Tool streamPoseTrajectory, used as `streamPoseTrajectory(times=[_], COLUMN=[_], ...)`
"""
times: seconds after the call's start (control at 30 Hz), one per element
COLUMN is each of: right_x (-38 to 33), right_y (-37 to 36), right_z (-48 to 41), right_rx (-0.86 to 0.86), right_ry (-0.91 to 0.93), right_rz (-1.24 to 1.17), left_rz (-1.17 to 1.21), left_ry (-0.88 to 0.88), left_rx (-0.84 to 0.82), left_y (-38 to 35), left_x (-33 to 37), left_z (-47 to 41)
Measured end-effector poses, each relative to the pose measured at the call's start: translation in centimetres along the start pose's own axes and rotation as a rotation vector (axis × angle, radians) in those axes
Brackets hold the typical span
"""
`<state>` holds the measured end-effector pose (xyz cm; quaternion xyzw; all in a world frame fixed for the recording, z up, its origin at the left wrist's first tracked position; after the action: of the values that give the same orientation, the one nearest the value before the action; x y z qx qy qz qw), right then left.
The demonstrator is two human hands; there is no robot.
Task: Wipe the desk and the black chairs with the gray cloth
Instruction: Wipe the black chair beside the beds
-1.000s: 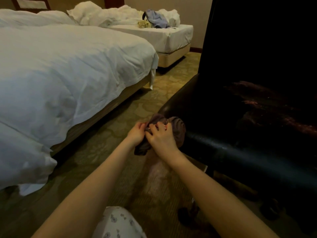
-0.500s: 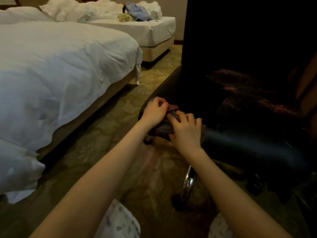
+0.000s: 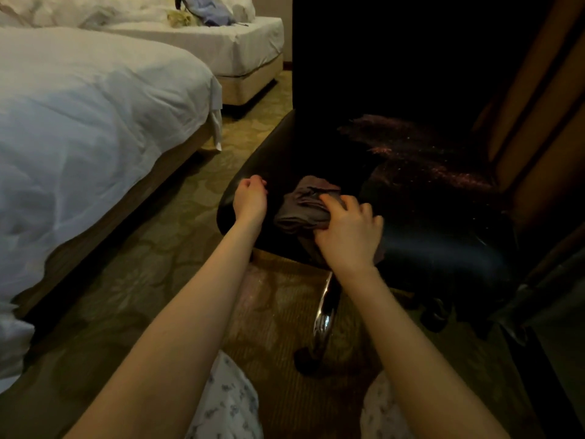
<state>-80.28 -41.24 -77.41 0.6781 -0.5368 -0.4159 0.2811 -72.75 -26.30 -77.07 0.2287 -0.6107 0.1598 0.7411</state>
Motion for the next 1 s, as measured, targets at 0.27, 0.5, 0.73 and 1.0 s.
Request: streamPoseTrajectory(times=[0.27,0.5,0.73,1.0], right_x=[9.9,12.9,8.0,-1.5], right_y=[4.8,5.4,4.3,-1.7], right_z=[-0.1,0.6,-0.4,0.2], right_rx=[0.088,0.204,0.254,0.137], right_ry=[-0.385,-0.595,-0.363,0.012], right_rz=[0.13,0.163,0.074,0.176], left_rz=[-0.453,-0.577,-0.374,-0.286], left_ry=[-0.348,-0.558,-0.446,0.056], left_rx=[-0.043,-0.421,-0.4,-0.187], left_y=[-1.3,-3.9,-0.6,4.8], left_x=[0.0,1.4,2.7,0.5], left_z=[1.3,2.6,0.6,-2.9])
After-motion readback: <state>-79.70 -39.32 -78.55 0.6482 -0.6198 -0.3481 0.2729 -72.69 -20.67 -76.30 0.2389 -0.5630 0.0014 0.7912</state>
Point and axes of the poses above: each hand's wrist, its own z-axis away from the middle knuckle, its own y-axis out of the back of the hand, x = y × z, the point moved 1 cm from there along -z, towards the middle knuckle, and after that the axes turned 6 degrees about x, right-handed, at the moved point
